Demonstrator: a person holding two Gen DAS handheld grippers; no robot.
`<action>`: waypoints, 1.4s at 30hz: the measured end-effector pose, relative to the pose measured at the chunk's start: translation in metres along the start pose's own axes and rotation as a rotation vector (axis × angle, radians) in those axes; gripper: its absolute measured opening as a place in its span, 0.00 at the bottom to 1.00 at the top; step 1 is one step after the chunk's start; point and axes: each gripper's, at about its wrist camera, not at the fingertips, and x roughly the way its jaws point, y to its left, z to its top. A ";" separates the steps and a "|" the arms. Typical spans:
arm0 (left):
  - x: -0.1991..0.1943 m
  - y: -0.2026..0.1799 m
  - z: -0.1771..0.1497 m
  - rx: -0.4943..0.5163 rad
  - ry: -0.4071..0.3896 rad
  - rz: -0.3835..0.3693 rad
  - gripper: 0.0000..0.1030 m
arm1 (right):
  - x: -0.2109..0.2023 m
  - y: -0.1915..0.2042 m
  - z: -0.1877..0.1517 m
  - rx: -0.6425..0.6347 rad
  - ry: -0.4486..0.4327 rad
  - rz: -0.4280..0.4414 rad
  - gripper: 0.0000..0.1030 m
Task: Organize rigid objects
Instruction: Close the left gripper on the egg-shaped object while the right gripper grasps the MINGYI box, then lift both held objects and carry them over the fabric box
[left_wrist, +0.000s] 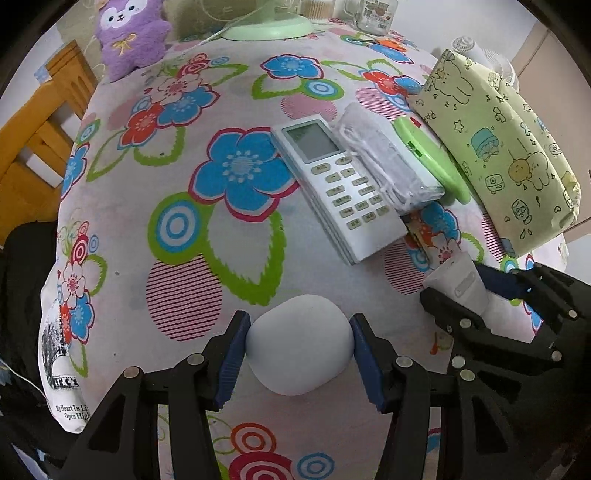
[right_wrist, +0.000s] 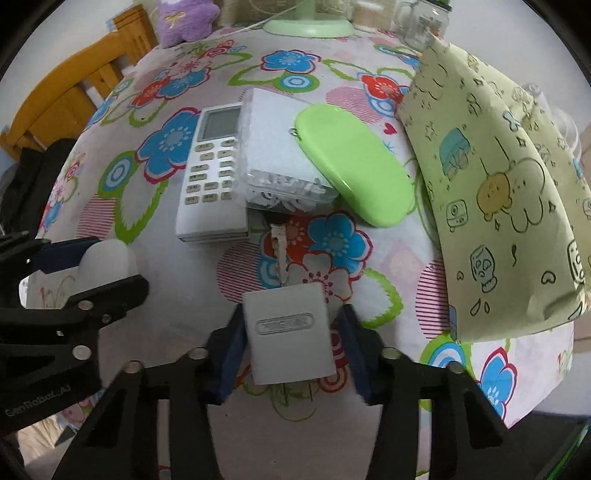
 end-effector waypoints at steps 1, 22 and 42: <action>0.000 -0.001 0.001 0.001 0.001 0.001 0.55 | 0.000 0.002 0.001 -0.003 -0.002 -0.008 0.42; -0.038 0.004 0.010 -0.004 -0.067 0.018 0.55 | -0.030 0.009 0.017 -0.001 -0.069 -0.003 0.41; -0.086 0.000 0.026 -0.054 -0.186 -0.008 0.55 | -0.076 0.000 0.043 -0.012 -0.087 -0.030 0.41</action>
